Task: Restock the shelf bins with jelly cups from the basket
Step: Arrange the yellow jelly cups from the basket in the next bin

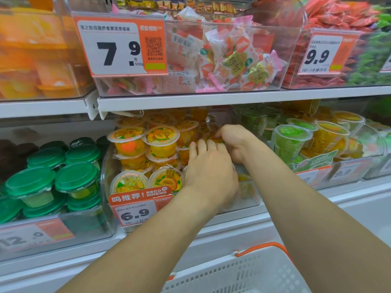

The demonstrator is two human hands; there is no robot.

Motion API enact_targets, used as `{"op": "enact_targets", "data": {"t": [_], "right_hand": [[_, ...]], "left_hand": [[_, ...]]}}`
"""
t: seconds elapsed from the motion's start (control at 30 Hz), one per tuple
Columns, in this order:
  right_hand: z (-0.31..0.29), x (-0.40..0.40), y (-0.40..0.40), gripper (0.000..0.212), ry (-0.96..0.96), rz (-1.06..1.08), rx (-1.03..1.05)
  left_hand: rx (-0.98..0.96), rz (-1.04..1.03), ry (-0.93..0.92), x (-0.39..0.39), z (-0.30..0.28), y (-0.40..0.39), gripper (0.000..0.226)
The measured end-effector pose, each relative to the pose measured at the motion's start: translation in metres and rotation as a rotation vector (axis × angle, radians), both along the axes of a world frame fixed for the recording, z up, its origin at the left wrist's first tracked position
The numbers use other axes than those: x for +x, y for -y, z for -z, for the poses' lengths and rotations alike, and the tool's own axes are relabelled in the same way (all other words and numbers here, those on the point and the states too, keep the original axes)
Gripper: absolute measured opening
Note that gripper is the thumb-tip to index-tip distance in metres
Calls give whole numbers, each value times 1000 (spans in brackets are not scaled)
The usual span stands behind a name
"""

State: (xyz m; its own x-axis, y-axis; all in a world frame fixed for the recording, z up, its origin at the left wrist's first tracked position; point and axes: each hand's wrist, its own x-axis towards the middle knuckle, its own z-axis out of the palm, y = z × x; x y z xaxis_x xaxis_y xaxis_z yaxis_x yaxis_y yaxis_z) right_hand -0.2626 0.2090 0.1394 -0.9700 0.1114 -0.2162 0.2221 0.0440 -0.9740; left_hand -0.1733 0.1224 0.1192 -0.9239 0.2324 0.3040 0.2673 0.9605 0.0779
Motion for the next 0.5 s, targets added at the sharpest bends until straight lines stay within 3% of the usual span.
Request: {"op": "enact_targets", "data": {"t": [0.13, 0.3, 0.5], "right_hand": [[5, -9, 4, 29, 31, 47, -78], [-1, 3, 4, 23, -10, 54, 50], [6, 17, -1, 29, -103, 87, 94]], "left_hand": [[34, 20, 9, 0, -1, 3, 61], [73, 49, 7, 5, -3, 8, 59], [121, 135, -145, 22, -13, 24, 32]]}}
